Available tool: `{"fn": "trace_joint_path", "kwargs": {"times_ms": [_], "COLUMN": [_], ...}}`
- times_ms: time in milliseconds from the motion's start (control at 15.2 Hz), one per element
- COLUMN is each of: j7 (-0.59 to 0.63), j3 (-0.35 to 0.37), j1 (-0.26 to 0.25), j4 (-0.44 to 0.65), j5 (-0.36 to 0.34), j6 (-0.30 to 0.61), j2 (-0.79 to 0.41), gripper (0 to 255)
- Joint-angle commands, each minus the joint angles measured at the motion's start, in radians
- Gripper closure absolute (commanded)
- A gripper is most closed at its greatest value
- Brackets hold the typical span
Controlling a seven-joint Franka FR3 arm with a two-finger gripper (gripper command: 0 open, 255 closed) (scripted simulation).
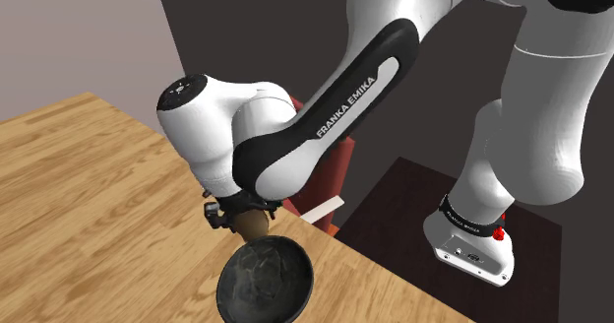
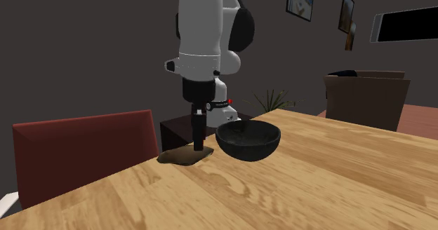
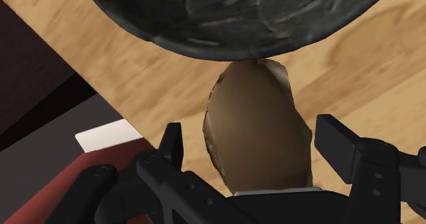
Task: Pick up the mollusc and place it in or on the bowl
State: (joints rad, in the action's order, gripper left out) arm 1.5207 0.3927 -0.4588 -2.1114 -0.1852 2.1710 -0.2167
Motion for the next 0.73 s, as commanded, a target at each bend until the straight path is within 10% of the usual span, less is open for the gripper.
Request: {"fn": "trace_joint_path", "kwargs": {"times_ms": [0, 660], "j7": [0.023, 0.059], "j3": [0.005, -0.014], "j1": [0.003, -0.005], "j4": [-0.128, -0.143], "j5": [-0.007, -0.06], "j6": [0.2, 0.277], "j2": [0.055, -0.014], "gripper": [0, 0]}}
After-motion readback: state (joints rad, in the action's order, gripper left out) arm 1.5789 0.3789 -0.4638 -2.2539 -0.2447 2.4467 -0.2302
